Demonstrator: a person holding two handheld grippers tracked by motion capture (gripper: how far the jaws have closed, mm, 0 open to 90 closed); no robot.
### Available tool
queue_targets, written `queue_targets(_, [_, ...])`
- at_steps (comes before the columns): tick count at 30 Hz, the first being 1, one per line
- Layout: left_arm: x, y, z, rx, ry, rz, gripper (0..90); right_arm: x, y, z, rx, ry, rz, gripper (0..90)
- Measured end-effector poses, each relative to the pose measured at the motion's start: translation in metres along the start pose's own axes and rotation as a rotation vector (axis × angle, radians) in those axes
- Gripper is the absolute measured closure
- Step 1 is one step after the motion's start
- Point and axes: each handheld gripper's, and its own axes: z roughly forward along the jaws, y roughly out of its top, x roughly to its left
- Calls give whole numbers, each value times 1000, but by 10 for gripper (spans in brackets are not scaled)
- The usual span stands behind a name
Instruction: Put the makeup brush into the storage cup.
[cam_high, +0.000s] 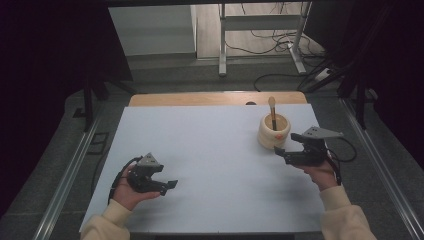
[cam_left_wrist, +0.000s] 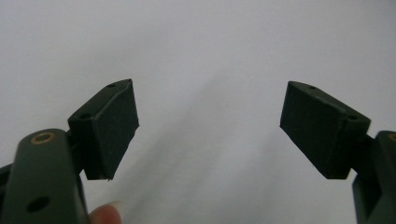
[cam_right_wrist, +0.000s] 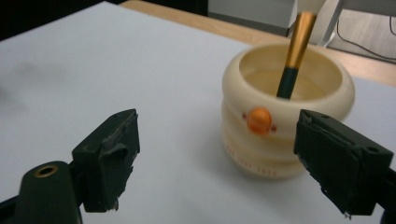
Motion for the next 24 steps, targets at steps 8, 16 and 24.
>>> queue_targets(8, [0,0,1,12,-3,6,198,0,-28,-22,43,-11,13,150])
queue_targets(16, [0,-1,2,18,-6,4,198,5,-52,-31,94,-9,20,147])
queue_targets(24, [-1,-1,3,26,-8,9,198,11,-68,-35,127,-3,15,147])
